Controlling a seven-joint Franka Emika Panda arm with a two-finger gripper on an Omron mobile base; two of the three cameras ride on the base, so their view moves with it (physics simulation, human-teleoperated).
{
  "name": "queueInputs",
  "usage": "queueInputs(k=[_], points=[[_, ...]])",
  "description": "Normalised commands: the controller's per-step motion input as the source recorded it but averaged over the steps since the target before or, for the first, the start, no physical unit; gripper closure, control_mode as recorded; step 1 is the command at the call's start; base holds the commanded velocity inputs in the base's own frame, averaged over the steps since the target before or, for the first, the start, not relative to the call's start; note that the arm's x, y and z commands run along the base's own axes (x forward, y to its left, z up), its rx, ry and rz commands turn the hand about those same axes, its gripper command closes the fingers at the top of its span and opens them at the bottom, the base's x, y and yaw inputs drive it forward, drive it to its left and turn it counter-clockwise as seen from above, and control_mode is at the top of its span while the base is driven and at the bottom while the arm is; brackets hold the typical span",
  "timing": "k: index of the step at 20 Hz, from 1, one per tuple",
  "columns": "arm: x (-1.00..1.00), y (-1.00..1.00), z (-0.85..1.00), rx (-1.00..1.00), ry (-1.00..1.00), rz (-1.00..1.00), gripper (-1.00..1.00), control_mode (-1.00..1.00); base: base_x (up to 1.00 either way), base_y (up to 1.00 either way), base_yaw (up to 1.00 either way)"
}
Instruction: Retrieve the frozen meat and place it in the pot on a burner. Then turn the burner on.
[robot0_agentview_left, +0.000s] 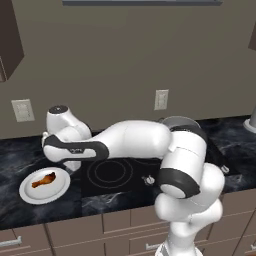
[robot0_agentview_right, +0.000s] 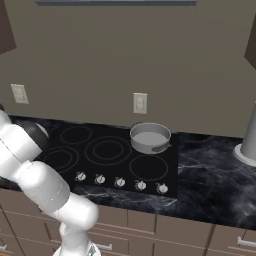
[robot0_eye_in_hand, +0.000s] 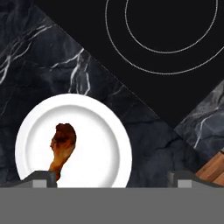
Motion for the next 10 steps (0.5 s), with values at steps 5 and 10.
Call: queueInputs(k=[5,10], points=[[0.07,0.24,-0.04,-0.08,0.02,0.13,-1.0,-1.0,0.0,0.0,0.0],[0.18,0.24,0.0,-0.02,0.14,0.26,-1.0,-1.0,0.0,0.0,0.0]])
